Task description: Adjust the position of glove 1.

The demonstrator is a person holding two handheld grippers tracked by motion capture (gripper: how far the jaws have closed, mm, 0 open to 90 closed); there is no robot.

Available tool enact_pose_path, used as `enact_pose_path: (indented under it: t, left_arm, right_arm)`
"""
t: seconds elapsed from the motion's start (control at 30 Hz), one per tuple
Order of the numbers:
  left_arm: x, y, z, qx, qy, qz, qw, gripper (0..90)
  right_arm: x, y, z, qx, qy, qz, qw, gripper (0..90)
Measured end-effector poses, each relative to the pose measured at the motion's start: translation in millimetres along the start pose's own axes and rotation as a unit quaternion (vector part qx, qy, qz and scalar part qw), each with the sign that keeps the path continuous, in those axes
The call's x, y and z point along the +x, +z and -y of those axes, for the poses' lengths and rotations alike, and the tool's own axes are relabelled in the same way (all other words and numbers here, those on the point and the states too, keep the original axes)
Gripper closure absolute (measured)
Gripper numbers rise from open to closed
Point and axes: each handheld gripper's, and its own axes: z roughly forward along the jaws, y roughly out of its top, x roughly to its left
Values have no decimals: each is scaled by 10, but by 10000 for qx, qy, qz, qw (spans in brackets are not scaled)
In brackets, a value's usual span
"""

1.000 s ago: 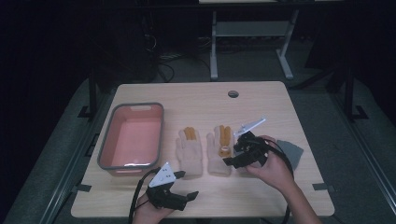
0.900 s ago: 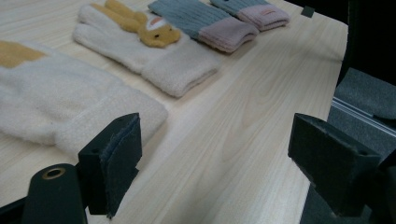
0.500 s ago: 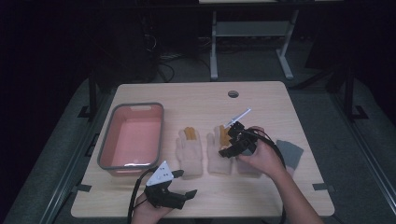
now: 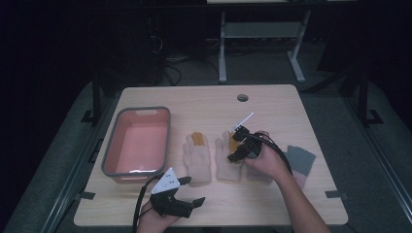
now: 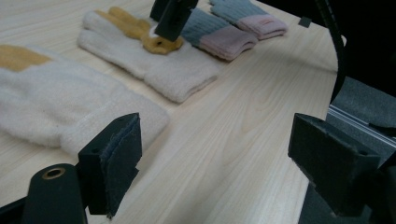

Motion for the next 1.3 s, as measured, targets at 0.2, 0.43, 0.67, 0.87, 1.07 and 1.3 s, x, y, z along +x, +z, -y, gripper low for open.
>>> enact_pose_path:
  t: [0.2, 0.43, 0.67, 0.87, 1.07, 1.3]
  left_arm:
    - [7, -3, 1, 1, -3, -29, 10000, 175]
    - [16, -7, 6, -10, -45, -36, 10000, 176]
    - [8, 8, 12, 16, -39, -31, 10000, 176]
    - [-7, 32, 10, 47, -17, -9, 10000, 176]
    - [4, 14, 13, 49, -14, -40, 10000, 175]
    - [30, -23, 10, 7, -83, -100, 9999, 175]
  right_arm:
    - [38, 118, -35, 164, -78, 120, 9998, 455]
    - [78, 194, -15, 170, -50, 421, 9990, 519]
    - [113, 189, -2, 171, -69, 533, 9984, 571]
    - [134, 171, -7, 191, -45, 574, 9982, 595]
    - [141, 116, 2, 149, -41, 504, 9986, 612]
    - [163, 25, 7, 39, -60, 474, 9989, 616]
